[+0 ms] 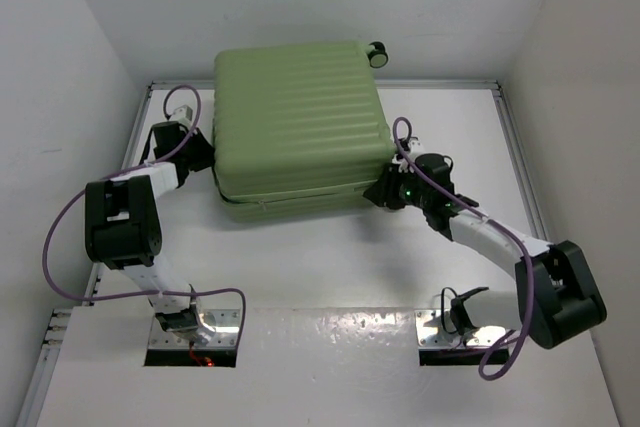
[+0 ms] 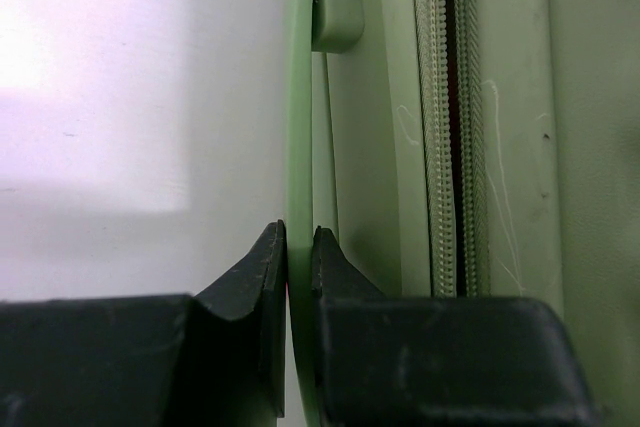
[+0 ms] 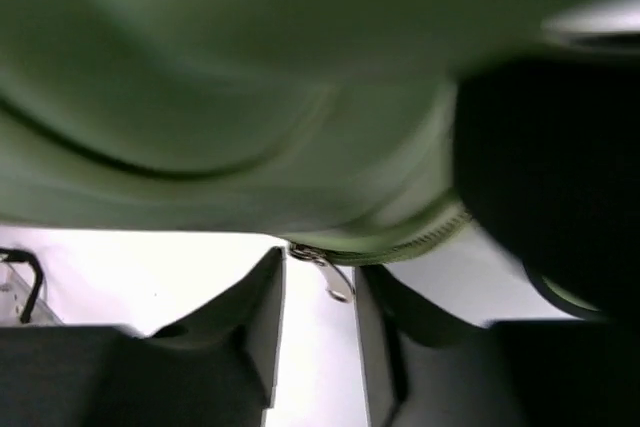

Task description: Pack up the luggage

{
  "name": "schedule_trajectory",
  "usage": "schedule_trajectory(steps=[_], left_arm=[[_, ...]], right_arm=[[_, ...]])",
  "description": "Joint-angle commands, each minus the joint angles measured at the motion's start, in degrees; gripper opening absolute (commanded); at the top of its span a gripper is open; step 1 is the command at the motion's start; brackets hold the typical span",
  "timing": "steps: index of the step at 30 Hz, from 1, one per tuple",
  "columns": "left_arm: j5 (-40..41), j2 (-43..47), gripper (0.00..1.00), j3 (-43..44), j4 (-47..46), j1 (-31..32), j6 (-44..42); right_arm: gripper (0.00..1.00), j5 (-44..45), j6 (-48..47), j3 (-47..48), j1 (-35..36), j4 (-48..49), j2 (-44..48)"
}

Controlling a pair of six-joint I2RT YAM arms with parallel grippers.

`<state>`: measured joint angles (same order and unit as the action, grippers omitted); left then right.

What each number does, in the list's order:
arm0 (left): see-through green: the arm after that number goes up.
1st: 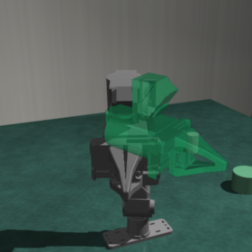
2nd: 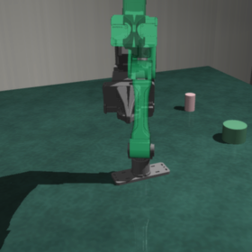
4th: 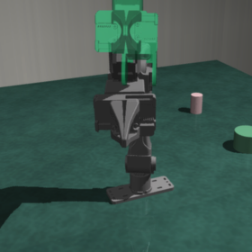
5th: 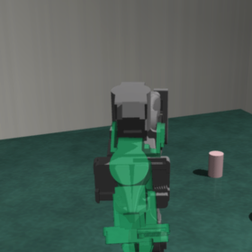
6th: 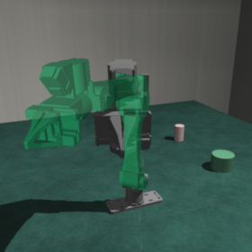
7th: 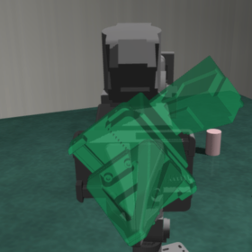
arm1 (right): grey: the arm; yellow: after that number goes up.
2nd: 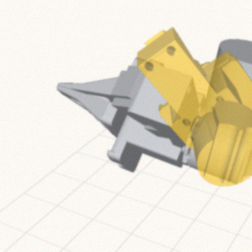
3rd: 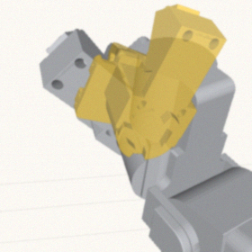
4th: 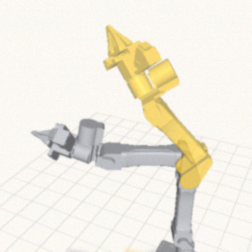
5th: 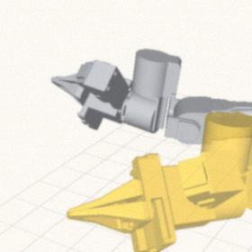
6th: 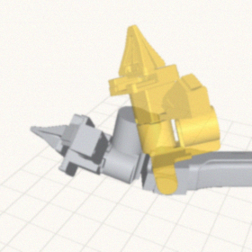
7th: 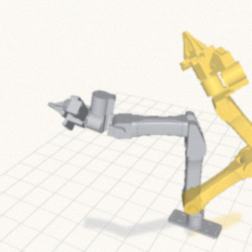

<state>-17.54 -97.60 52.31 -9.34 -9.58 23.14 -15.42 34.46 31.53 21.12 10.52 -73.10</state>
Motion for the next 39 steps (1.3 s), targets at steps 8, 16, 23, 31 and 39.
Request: schedule_trajectory(steps=[8,16,23,31,39], left_arm=[[5.94,-3.91,0.0,-1.87,14.7,-3.78,-2.92],[-3.44,5.22,0.0,-8.17,13.66,-3.78,-0.65],[0.72,7.25,0.0,-6.97,15.14,-0.61,-0.8],[12.18,1.63,0.0,0.4,19.71,-4.2,-0.82],[13.76,-8.38,0.0,16.75,23.05,-8.51,-1.34]], right_arm=[[0.0,2.32,1.67,-0.15,-0.91,9.78,-4.68],[0.0,7.06,2.11,-3.05,-1.96,8.55,0.32],[0.0,15.23,1.14,-6.04,-2.05,7.67,2.88],[0.0,25.87,-1.58,-5.6,-3.63,5.91,2.61],[0.0,29.66,-3.78,-7.09,-8.46,8.71,3.23]])
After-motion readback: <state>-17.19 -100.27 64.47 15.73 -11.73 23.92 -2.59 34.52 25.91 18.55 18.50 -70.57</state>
